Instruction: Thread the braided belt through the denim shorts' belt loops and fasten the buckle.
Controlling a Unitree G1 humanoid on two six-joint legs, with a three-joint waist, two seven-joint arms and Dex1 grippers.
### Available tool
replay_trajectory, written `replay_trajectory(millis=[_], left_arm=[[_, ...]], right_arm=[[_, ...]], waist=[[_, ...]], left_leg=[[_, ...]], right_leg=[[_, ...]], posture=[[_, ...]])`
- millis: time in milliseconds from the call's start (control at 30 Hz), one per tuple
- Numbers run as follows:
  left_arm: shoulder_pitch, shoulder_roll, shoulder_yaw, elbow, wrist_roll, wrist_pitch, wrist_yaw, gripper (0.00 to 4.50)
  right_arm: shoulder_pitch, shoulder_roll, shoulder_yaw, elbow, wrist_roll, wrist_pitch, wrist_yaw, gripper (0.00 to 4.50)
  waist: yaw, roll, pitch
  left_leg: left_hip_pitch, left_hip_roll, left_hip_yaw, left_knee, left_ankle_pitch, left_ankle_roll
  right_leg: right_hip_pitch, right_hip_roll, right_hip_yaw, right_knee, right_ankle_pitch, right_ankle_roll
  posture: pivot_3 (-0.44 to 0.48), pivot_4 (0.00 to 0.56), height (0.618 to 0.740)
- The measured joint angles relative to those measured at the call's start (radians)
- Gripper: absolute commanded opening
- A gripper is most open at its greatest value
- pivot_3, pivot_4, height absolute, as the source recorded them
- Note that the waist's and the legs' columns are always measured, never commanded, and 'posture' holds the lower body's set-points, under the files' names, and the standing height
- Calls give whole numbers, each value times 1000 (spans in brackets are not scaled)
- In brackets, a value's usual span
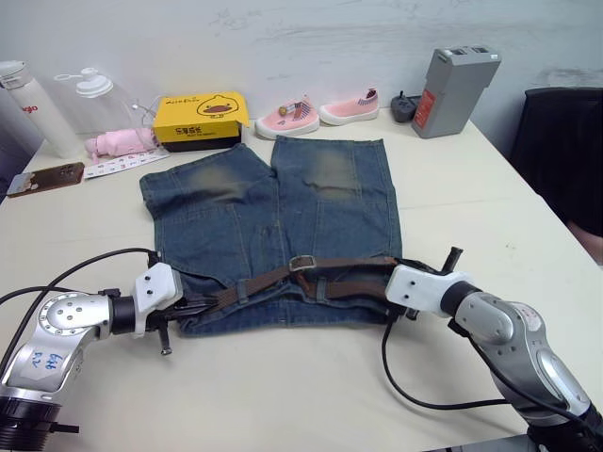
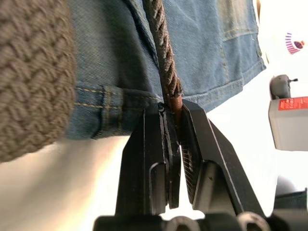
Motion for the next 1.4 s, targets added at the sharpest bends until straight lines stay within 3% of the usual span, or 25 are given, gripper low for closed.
replay_trajectory(millis=[300,633,667,800,933,1233,1333,1400], left_arm=[[-1,19,5,26,0,-10,-9,0],[-14,33,62,40,-24,55,-14,0],[-10,33,77,31,-38,82,-13,0],[-6,33,106,10,-64,141,-12,0],[-15,32,136,1,-84,183,1,0],[-6,31,214,-73,-135,276,32,0],[-1,30,226,-96,-136,292,43,0],[5,29,234,-108,-141,301,46,0]], right_arm=[[37,6,40,-42,42,-71,59,62],[22,51,-34,-80,102,14,83,4407],[22,61,-64,-92,146,24,99,4475],[16,91,-82,-169,266,18,146,4475],[2,134,9,-261,331,9,169,4475],[1,150,183,-135,116,-48,28,4475],[6,152,197,-114,75,-87,-10,3746],[24,152,201,-101,54,-114,-30,2858]], waist=[[-6,2,0],[-6,-2,1],[-6,-3,3],[-7,-4,5],[-6,-7,6],[-2,-12,8],[-3,-12,8],[-2,-12,8]], left_leg=[[1,1,0,0,-2,4],[1,3,-1,0,-2,4],[1,3,-1,0,-2,4],[1,3,-2,0,0,-1],[0,3,-2,0,1,-1],[-1,1,-1,2,1,-1],[-1,1,-1,2,1,-2],[-1,1,-1,2,1,-2]], right_leg=[[0,0,0,1,-2,-2],[0,2,-2,2,-2,-2],[0,2,-2,2,-1,-2],[-4,2,-2,1,0,1],[-5,2,-2,0,1,2],[-5,1,-2,0,1,2],[-5,1,-1,0,1,2],[-5,1,-2,1,1,1]], posture=[[0,150,636],[0,150,636],[0,150,636],[0,150,636],[0,150,636],[0,150,636],[0,150,636],[0,150,636]])
